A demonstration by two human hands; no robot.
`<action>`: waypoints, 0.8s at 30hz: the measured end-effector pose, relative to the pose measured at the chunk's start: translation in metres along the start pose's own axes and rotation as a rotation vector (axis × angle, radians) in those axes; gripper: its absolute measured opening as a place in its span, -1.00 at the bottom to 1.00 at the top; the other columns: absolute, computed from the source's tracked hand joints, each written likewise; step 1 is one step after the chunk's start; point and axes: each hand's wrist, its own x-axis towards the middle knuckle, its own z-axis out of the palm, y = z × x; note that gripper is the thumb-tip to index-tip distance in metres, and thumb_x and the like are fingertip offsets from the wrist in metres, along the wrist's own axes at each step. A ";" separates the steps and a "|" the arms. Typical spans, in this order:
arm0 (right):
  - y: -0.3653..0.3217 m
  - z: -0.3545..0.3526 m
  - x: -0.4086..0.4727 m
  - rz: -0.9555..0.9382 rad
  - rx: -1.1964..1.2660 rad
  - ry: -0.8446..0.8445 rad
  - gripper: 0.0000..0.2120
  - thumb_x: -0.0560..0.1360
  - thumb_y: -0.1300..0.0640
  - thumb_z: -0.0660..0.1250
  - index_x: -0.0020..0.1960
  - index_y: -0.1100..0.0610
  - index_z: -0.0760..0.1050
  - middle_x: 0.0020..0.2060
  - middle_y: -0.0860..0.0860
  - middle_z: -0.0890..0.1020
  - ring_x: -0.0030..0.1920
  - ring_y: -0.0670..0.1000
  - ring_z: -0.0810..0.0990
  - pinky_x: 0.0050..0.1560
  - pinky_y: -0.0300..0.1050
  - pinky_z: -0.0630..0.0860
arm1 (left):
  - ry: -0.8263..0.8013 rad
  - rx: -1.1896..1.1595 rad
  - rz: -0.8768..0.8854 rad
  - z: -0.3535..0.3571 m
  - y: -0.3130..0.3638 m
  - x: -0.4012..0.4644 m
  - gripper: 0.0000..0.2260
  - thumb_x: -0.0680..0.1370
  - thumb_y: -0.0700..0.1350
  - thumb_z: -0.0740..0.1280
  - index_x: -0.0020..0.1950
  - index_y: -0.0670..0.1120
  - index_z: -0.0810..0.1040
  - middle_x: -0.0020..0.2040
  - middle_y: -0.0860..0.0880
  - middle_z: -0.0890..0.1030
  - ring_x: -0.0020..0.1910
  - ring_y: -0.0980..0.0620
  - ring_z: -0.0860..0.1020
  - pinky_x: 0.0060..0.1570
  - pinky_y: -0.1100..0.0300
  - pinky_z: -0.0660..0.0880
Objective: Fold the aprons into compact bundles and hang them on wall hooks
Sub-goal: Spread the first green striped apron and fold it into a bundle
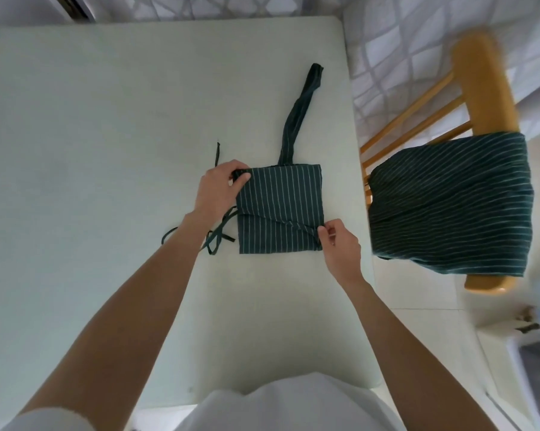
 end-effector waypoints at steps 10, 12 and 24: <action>-0.010 0.001 0.015 0.055 -0.223 -0.006 -0.78 0.60 0.01 0.16 0.04 0.16 0.45 -0.20 0.03 0.59 -0.21 0.08 0.56 -0.21 -0.12 0.38 | 0.104 0.333 0.014 0.018 -0.003 0.010 -0.75 0.58 0.01 0.24 0.21 -0.06 0.49 0.19 -0.11 0.48 0.18 -0.10 0.41 0.10 0.06 0.40; -0.010 -0.002 0.012 -0.020 -0.165 0.073 -0.78 0.59 0.04 0.20 0.13 0.16 0.44 -0.05 0.04 0.58 -0.04 0.07 0.56 -0.09 -0.09 0.45 | 0.154 0.261 0.236 0.014 0.002 -0.005 -0.77 0.57 -0.05 0.25 0.18 -0.08 0.51 0.17 -0.09 0.52 0.17 -0.08 0.45 0.17 0.04 0.40; 0.015 -0.047 0.062 -1.057 -0.840 -0.384 -0.40 0.39 0.01 0.40 0.38 0.13 0.36 0.38 0.13 0.38 0.45 0.13 0.24 0.48 0.13 -0.12 | -0.335 0.522 0.439 0.007 -0.032 -0.066 -0.50 0.51 0.20 0.22 0.37 -0.02 0.39 0.47 0.06 0.28 0.49 0.11 0.09 0.48 -0.07 -0.14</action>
